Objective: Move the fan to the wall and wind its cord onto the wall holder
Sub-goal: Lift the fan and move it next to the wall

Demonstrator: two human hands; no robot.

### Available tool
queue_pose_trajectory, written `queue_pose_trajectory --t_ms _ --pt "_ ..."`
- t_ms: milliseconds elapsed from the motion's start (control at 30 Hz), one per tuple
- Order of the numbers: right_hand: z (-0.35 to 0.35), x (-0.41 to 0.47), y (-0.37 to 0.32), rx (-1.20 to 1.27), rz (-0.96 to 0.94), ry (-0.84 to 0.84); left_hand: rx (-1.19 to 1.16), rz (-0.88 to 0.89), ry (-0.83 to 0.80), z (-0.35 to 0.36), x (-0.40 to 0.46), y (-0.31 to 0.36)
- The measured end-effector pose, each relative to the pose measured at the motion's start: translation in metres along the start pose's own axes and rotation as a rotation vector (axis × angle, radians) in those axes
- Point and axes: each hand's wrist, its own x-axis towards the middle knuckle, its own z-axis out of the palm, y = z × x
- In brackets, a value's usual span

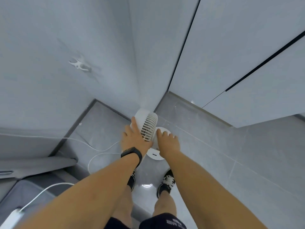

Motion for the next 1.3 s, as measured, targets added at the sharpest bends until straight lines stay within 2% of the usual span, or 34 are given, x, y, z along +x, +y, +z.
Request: queue_pose_trajectory --t_ms 267,567,833,1300 --pt "-0.007 0.008 -0.009 -0.038 -0.059 0.023 -0.063 -0.016 0.028 -0.009 -0.001 -0.012" --pt "-0.025 -0.034 -0.028 0.024 -0.05 0.095 0.012 0.083 0.05 -0.053 -0.024 -0.026" --pt "-0.037 -0.075 -0.055 -0.016 -0.112 0.116 -0.007 0.042 0.059 -0.081 -0.059 -0.049" --pt "-0.07 -0.083 -0.168 -0.073 -0.164 0.137 -0.051 -0.007 0.033 -0.156 -0.042 -0.145"
